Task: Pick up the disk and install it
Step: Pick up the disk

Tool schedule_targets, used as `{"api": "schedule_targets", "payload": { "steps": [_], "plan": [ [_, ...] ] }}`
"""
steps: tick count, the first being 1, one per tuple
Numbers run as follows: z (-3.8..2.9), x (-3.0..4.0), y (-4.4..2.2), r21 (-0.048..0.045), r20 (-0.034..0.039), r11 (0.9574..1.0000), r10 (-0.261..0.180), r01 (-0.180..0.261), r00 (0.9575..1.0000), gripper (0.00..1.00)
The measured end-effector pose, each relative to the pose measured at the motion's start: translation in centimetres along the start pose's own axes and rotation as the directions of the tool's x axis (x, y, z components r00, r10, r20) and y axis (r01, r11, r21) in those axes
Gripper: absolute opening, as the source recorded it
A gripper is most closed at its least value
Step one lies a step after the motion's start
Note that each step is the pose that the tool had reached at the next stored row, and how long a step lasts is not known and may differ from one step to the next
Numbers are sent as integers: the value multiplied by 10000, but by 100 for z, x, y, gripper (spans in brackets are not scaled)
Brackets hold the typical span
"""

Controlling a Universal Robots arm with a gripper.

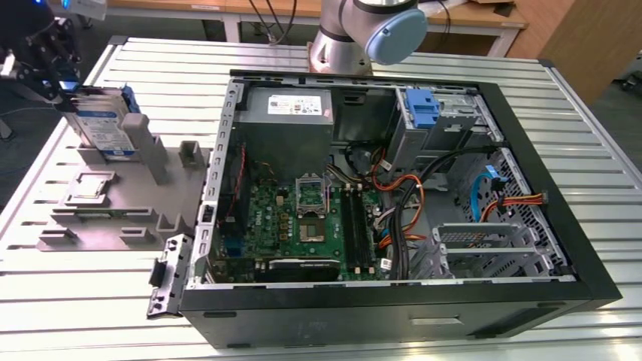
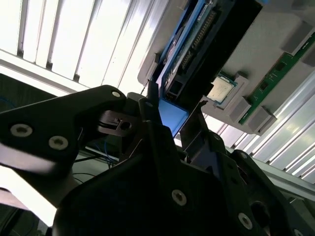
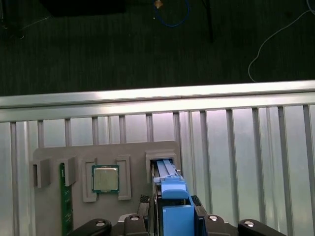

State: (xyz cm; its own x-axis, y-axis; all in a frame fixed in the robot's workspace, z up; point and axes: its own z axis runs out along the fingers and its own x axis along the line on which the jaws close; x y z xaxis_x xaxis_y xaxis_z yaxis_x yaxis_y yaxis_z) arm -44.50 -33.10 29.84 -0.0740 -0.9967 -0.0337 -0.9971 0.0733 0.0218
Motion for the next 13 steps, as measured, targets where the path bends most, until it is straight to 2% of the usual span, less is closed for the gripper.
{"api": "schedule_targets", "payload": {
  "steps": [13],
  "plan": [
    [87,2,-1,-17,19,9999,160,-160,9999,44]
  ]
}}
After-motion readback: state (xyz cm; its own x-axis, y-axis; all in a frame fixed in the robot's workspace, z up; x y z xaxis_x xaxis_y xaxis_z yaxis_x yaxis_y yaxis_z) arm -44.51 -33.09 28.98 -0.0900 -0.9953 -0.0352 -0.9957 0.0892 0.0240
